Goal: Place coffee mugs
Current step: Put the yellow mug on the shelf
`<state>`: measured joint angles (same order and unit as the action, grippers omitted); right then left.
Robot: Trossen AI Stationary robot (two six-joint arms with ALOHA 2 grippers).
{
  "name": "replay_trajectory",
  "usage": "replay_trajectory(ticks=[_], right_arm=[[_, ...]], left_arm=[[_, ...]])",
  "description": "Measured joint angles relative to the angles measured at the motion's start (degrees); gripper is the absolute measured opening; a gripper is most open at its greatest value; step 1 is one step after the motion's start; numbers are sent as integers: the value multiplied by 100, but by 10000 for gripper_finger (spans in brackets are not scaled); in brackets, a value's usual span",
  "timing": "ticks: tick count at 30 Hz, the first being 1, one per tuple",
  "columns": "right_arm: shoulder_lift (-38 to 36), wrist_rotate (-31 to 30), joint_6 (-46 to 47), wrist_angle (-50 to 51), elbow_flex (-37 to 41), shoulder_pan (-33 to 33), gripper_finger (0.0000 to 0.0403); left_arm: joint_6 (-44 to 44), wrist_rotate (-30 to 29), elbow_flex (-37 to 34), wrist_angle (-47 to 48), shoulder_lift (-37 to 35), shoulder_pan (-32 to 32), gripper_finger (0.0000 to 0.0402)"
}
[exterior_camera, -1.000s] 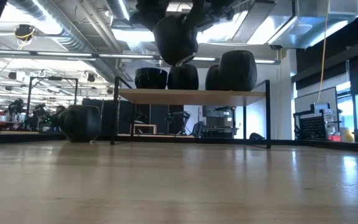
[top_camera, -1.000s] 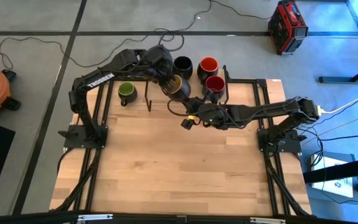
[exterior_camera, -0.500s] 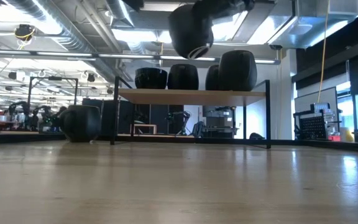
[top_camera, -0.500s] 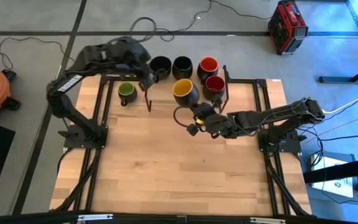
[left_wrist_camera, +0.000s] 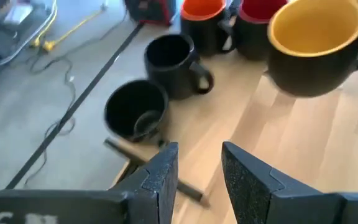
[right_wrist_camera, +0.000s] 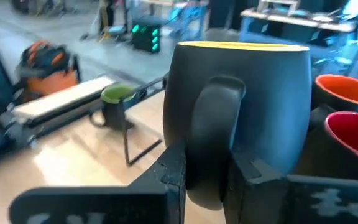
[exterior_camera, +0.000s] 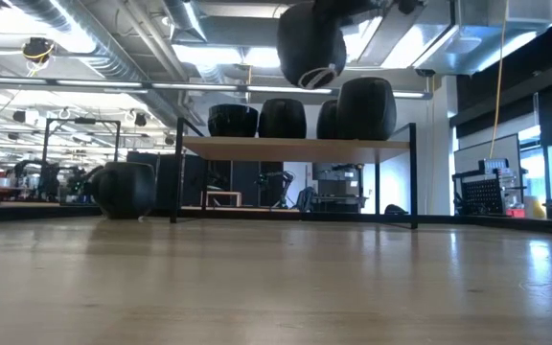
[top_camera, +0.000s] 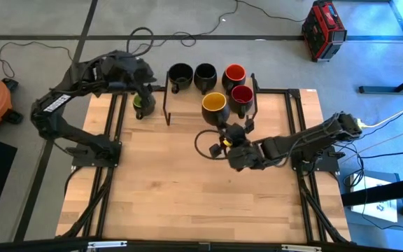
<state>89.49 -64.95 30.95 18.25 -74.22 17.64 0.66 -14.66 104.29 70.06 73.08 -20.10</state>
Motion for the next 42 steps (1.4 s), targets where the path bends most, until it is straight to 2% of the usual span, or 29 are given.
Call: replay_trajectory(ticks=[5, 9, 14, 26, 32, 37, 42], right_arm=[[490, -562, 235, -804, 0, -4, 44], [770, -937, 388, -1183, 2, -43, 44], [837, -1125, 649, -1092, 2, -176, 44], [1015, -354, 822, -1228, 7, -900, 44], [1013, -458, 773, -1196, 7, -1059, 44], [1013, -70, 766, -1160, 7, -1221, 44], [1013, -72, 706, -1076, 7, -1296, 44]], left_arm=[[298, 576, -658, -509, -480, 0, 118], [478, 665, -959, -715, -806, -2, 118], [742, 666, -1050, -808, -1052, 0, 118], [915, 685, -1049, -808, -1222, -2, 118], [932, 689, -1049, -806, -1217, -2, 118], [1044, 689, -1049, -804, -1217, -1, 118], [1044, 689, -1049, -804, -1215, -2, 118]])
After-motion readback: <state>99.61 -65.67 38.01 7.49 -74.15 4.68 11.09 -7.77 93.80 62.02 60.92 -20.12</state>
